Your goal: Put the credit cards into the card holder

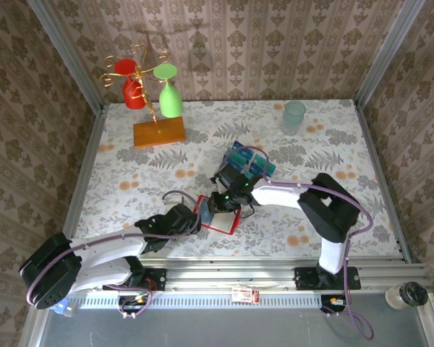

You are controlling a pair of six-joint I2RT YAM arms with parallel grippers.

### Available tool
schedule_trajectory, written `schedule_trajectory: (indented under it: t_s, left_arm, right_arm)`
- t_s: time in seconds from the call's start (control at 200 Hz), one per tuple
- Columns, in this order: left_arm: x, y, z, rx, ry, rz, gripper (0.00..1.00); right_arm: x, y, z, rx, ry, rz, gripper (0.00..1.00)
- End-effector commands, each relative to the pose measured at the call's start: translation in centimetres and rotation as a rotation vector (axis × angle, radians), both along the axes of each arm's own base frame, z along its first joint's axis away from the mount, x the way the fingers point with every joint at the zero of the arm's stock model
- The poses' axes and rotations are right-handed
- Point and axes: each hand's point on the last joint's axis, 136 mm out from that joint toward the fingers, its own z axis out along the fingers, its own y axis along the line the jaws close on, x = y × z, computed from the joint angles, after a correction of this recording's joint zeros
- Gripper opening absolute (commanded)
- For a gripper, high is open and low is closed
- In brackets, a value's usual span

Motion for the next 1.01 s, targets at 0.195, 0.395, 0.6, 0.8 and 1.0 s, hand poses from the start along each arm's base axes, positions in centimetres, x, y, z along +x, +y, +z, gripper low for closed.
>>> schedule_trajectory:
  t_s: [0.195, 0.395, 0.6, 0.8, 1.0]
  left_arm:
    - [0.8, -0.2, 2.0, -0.003, -0.033, 0.008, 1.0]
    - [1.3, -0.5, 2.7, -0.007, -0.043, 0.003, 1.0]
    - [1.4, -0.4, 2.7, -0.002, -0.037, 0.003, 1.0]
    - [1.4, -0.2, 2.7, 0.005, -0.035, 0.004, 1.0]
    - [1.3, -0.1, 2.5, 0.004, -0.031, 0.008, 1.0]
  right_arm:
    - [-1.7, -8.7, 1.6, -0.224, -0.107, -0.163, 0.52]
    - [-3.5, -9.6, -0.6, -0.257, -0.062, -0.161, 0.67]
    - [-3.6, -9.4, -2.4, -0.271, -0.036, -0.154, 0.43]
    - [-2.2, -10.8, -2.1, -0.315, -0.061, -0.162, 0.03]
    - [-1.5, -11.7, -1.0, -0.303, -0.07, -0.147, 0.27]
